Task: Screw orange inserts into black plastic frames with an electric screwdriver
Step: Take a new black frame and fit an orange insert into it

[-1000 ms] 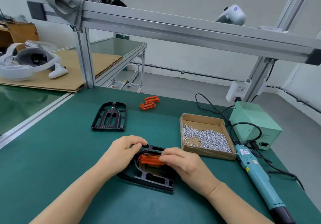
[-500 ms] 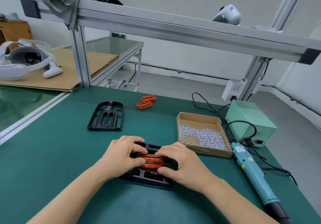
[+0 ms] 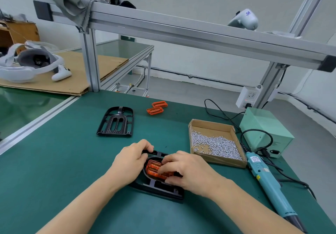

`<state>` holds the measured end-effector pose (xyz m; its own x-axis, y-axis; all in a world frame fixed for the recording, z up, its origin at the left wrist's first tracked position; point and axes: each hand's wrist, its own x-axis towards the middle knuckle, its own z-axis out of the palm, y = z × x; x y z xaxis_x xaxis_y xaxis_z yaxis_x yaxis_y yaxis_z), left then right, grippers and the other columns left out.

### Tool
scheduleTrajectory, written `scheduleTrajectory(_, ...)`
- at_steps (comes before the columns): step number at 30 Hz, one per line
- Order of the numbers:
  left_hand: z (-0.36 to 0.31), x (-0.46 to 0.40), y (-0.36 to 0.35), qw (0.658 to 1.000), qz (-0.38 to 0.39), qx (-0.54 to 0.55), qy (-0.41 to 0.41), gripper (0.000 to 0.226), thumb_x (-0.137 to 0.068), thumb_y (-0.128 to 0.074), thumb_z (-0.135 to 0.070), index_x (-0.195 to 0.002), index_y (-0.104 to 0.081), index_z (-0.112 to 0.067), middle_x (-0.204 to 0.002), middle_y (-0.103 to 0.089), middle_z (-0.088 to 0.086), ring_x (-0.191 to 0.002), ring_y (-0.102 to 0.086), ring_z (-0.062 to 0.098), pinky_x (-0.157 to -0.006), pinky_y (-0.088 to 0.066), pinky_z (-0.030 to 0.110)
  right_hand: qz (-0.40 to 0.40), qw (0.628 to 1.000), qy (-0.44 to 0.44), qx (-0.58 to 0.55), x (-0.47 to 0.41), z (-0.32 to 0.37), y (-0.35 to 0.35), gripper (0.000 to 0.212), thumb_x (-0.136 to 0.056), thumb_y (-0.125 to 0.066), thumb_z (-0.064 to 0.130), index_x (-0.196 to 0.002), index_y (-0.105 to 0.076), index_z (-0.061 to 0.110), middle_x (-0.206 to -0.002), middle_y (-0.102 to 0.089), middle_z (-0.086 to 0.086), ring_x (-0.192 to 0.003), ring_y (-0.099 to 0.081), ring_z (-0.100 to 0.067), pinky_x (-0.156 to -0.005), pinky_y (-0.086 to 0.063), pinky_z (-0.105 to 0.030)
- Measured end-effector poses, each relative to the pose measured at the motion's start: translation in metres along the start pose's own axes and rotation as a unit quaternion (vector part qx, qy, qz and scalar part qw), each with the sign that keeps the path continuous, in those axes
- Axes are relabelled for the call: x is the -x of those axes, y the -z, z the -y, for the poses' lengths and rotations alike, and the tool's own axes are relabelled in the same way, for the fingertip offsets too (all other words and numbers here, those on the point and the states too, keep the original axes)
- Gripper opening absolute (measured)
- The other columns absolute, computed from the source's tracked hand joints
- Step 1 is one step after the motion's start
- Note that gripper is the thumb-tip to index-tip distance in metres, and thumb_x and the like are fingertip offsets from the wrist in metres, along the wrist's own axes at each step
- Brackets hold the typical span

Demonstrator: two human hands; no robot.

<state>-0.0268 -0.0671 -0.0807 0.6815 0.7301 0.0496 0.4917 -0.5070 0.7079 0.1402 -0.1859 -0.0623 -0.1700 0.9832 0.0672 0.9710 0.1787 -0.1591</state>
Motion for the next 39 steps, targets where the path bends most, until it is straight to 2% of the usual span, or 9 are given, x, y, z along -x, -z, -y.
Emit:
scheduleTrajectory(3, -0.002, -0.002, -0.006, 0.998, -0.042, -0.047, 0.012, 0.028, -0.095, -0.041, -0.011, -0.108, -0.053, -0.033, -0.117, -0.060, -0.008, -0.103, -0.054, 0.015, -0.086, -0.046, 0.035, 0.010, 1.000, -0.023, -0.006, -0.002, 0.004, 0.001, 0.031, -0.091, -0.061, 0.039, -0.121, -0.064, 0.035, -0.130, -0.056, 0.010, -0.109, -0.051, -0.015, -0.088, -0.043, -0.033)
scheduleTrajectory(8, -0.003, -0.003, -0.012, 0.994, -0.071, -0.077, 0.020, 0.027, -0.095, -0.041, -0.015, -0.111, -0.054, -0.032, -0.108, -0.059, -0.005, -0.098, -0.052, 0.018, -0.076, -0.044, 0.032, 0.008, 0.997, -0.066, -0.027, -0.010, 0.010, 0.009, 0.025, -0.085, -0.063, 0.033, -0.109, -0.070, 0.035, -0.104, -0.063, 0.001, -0.090, -0.057, -0.019, -0.077, -0.045, -0.031)
scheduleTrajectory(12, -0.004, -0.004, -0.014, 0.993, -0.084, -0.079, 0.035, 0.024, -0.096, -0.040, -0.016, -0.110, -0.053, -0.031, -0.105, -0.058, -0.004, -0.095, -0.051, 0.019, -0.075, -0.045, 0.033, 0.046, 0.997, -0.059, 0.035, -0.013, 0.013, 0.013, 0.042, -0.085, -0.066, 0.040, -0.127, -0.059, 0.038, -0.114, -0.065, 0.001, -0.103, -0.057, -0.022, -0.077, -0.039, -0.030)
scheduleTrajectory(16, -0.004, -0.004, -0.013, 0.994, -0.083, -0.066, 0.041, 0.024, -0.096, -0.041, -0.015, -0.109, -0.054, -0.032, -0.106, -0.058, -0.004, -0.097, -0.052, 0.020, -0.077, -0.045, 0.033, 0.061, 0.992, -0.049, 0.100, -0.017, 0.017, 0.015, 0.043, -0.085, -0.067, 0.040, -0.126, -0.060, 0.032, -0.112, -0.066, -0.003, -0.103, -0.060, -0.027, -0.077, -0.043, -0.033)
scheduleTrajectory(21, -0.003, -0.001, -0.014, 0.993, -0.087, -0.065, 0.042, 0.023, -0.097, -0.041, -0.017, -0.110, -0.053, -0.031, -0.107, -0.057, -0.002, -0.097, -0.052, 0.021, -0.076, -0.043, 0.032, 0.045, 0.996, -0.082, 0.001, -0.019, 0.013, 0.024, 0.038, -0.072, -0.074, 0.040, -0.107, -0.065, 0.031, -0.091, -0.065, 0.008, -0.080, -0.056, -0.013, -0.062, -0.035, -0.026)
scheduleTrajectory(24, -0.002, -0.001, -0.014, 0.993, -0.095, -0.055, 0.043, 0.022, -0.097, -0.041, -0.017, -0.109, -0.054, -0.031, -0.106, -0.057, -0.002, -0.096, -0.052, 0.021, -0.074, -0.041, 0.031, 0.031, 0.992, -0.108, -0.048, -0.015, 0.007, 0.026, 0.040, -0.070, -0.076, 0.044, -0.109, -0.068, 0.036, -0.074, -0.056, 0.017, -0.067, -0.049, -0.003, -0.056, -0.032, -0.014)
scheduleTrajectory(28, -0.003, -0.001, -0.015, 0.993, -0.095, -0.054, 0.041, 0.023, -0.097, -0.041, -0.016, -0.109, -0.054, -0.032, -0.107, -0.057, -0.003, -0.096, -0.052, 0.022, -0.071, -0.038, 0.030, 0.068, 0.993, -0.099, -0.011, -0.011, 0.005, 0.021, 0.042, -0.080, -0.071, 0.045, -0.120, -0.066, 0.034, -0.100, -0.061, 0.004, -0.091, -0.055, -0.015, -0.073, -0.042, -0.028)
scheduleTrajectory(31, -0.004, -0.001, -0.015, 0.993, -0.096, -0.051, 0.044, 0.024, -0.097, -0.041, -0.016, -0.109, -0.054, -0.032, -0.107, -0.057, -0.003, -0.097, -0.052, 0.022, -0.071, -0.037, 0.029, 0.093, 0.991, -0.092, 0.009, -0.008, 0.002, 0.017, 0.044, -0.086, -0.067, 0.043, -0.127, -0.062, 0.031, -0.117, -0.054, 0.002, -0.105, -0.052, -0.020, -0.085, -0.041, -0.031)
scheduleTrajectory(39, -0.006, 0.000, -0.015, 0.993, -0.101, -0.049, 0.042, 0.019, -0.095, -0.047, -0.021, -0.107, -0.054, -0.033, -0.094, -0.053, -0.008, -0.093, -0.051, 0.020, -0.069, -0.035, 0.029, 0.101, 0.991, -0.085, 0.018, -0.007, -0.002, 0.015, 0.041, -0.089, -0.061, 0.051, -0.124, -0.064, 0.031, -0.111, -0.051, 0.002, -0.100, -0.053, -0.021, -0.079, -0.040, -0.032)
